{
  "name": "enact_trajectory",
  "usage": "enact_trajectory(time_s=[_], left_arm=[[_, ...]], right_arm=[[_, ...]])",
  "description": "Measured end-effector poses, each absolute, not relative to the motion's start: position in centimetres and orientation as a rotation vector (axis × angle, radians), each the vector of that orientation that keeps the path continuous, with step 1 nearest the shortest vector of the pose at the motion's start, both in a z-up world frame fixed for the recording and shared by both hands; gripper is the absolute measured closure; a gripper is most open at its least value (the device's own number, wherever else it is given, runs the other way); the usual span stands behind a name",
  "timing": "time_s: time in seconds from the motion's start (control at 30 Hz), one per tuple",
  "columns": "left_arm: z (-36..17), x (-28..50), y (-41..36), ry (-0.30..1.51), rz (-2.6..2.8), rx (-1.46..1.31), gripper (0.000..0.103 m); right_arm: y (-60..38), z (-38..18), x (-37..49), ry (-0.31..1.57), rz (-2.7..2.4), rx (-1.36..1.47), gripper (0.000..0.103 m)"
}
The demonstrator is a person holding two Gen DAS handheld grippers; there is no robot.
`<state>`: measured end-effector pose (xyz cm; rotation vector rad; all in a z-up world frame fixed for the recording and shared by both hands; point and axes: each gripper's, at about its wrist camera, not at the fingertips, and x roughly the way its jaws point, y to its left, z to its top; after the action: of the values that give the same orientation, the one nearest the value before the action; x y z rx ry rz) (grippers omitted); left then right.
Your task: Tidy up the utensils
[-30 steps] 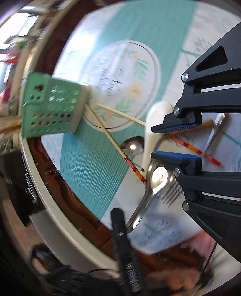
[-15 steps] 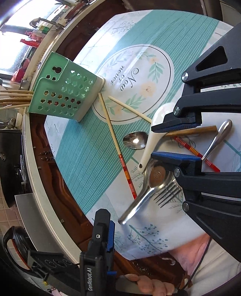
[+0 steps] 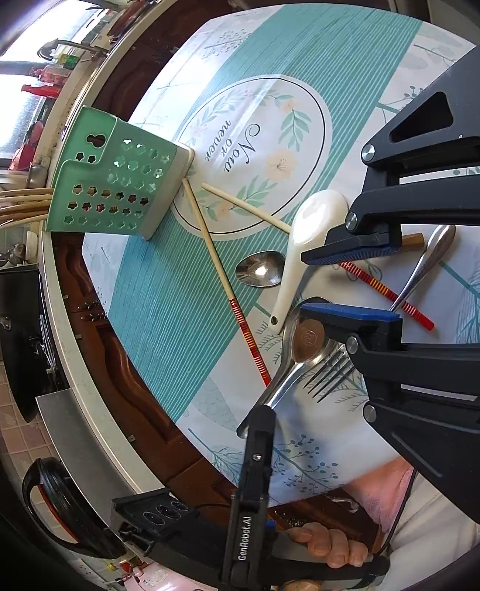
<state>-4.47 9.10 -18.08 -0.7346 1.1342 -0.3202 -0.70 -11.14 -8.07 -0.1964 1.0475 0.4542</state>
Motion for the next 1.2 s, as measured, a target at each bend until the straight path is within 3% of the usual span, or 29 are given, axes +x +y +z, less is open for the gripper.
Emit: enact_trajectory(time_s=[0.13, 0.37, 0.43, 1.2], left_arm=[[-18.5, -4.2, 9.1, 1.104, -0.319, -0.760, 0.083], [-19.1, -4.3, 8.4, 1.069, -0.296, -0.777, 0.085], [-19.2, -4.3, 8.4, 1.049, -0.298, -0.784, 0.099], [-10.2, -3.7, 8.2, 0.996, -0.183, -0.462, 0.102]], right_arm=[[-11.4, -8.2, -0.8, 1.056, 0.446, -0.177, 0.082], [-11.8, -8.0, -1.0, 1.049, 0.439, -0.167, 0.082], [-11.8, -8.1, -1.1, 1.050, 0.443, -0.174, 0.082], [-7.0, -10.2, -1.7, 0.896, 0.507, -0.779, 0.082]])
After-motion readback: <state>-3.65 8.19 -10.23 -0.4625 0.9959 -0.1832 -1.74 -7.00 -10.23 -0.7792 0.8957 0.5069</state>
